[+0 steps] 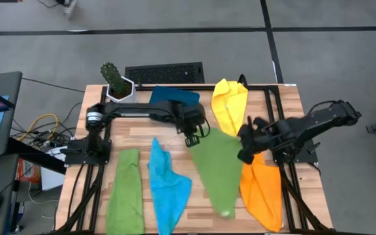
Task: Fold microfiber towels
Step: Fold the right green towel
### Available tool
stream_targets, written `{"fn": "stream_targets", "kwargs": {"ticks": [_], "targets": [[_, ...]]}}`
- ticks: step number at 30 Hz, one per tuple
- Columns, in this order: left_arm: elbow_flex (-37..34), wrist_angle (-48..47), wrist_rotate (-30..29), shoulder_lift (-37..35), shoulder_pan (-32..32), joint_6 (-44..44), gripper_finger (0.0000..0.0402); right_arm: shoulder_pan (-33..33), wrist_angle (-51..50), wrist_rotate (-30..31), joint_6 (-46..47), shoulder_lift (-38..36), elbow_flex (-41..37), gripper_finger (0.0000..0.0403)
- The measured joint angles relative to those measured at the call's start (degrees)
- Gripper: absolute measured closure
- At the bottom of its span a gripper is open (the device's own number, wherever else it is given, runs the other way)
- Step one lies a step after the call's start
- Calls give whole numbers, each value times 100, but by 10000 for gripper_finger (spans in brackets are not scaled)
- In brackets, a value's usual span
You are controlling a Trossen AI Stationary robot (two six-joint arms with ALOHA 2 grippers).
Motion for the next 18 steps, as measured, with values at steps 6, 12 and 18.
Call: {"fn": "stream_targets", "kwargs": {"ticks": [6, 12, 18], "targets": [[11, -128, -690, -865, -15, -364, 401, -331, -788, 1050, -314, -341, 805, 393], [14, -49, -1070, -1574, -33, -792, 401, -582, -925, 1764, -978, -476, 1520, 391], [20, -76, -1197, -1988, -216, -1379, 401, -567, -780, 1815, -1923, -403, 2140, 392]]}}
